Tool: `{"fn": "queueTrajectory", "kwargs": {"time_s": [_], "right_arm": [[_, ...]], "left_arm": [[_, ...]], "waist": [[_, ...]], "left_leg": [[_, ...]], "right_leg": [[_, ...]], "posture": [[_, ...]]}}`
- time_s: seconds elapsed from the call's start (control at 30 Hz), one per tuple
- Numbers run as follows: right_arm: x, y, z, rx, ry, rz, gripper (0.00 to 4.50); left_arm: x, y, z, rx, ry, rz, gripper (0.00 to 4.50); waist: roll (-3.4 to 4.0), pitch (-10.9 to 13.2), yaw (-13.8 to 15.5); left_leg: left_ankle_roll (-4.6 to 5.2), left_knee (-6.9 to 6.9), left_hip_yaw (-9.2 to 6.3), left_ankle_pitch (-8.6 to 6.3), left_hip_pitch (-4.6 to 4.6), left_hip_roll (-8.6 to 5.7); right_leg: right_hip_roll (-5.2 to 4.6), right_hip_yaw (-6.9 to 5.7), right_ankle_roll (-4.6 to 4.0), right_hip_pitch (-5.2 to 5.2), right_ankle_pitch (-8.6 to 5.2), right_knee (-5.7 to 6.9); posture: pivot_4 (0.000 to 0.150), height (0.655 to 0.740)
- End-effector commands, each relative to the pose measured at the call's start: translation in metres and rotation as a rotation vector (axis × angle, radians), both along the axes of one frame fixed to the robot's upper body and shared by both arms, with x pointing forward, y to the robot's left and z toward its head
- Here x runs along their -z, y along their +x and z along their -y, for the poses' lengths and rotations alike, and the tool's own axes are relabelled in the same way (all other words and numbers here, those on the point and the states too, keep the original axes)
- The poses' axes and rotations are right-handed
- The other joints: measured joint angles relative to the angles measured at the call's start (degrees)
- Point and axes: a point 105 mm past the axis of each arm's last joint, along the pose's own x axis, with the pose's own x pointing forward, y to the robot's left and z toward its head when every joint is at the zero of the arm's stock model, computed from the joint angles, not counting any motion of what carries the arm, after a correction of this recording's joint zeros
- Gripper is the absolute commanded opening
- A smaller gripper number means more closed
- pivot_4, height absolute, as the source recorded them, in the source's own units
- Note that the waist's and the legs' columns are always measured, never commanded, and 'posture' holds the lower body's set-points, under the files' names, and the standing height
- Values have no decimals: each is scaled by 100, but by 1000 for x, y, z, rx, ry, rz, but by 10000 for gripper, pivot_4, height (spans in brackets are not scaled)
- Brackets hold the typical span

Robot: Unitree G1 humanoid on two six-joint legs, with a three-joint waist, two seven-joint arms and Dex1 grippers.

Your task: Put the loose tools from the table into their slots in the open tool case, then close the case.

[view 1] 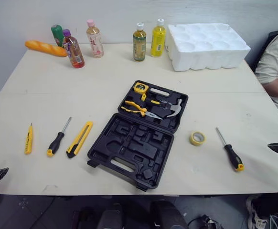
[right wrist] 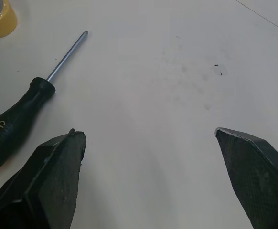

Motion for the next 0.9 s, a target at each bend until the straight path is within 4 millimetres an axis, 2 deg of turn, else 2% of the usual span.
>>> {"fn": "queueTrajectory", "kwargs": {"time_s": [0.03, 0.27, 0.67, 0.9], "right_arm": [[-7, 2, -2, -22, -45, 19, 45000], [-12, 6, -6, -37, -50, 40, 45000], [-9, 7, -7, -23, -30, 26, 45000], [-15, 9, -6, -6, -37, 55, 45000]], "left_arm": [[-8, 3, -5, -5, 66, 21, 44700], [4, 1, -6, -3, 111, -3, 44700], [1, 4, -6, 7, 109, 0, 44700], [-3, 9, -1, 34, 84, 2, 44700]], "waist": [[0, 0, 0], [0, 0, -4], [0, 0, -4], [0, 0, -2]], "left_leg": [[0, 0, 0, 0, 0, 0], [0, 0, 0, 0, 0, 0], [0, 0, 1, 0, 0, 0], [0, 0, 1, 0, 0, 0]], "right_leg": [[0, 0, 0, 0, 0, 0], [0, 0, 0, 0, 0, 0], [0, -1, 0, 0, 0, 0], [0, -1, 0, 0, 0, 1]], "posture": [[1500, 7400], [1500, 7400], [1500, 7400], [1500, 7400]]}}
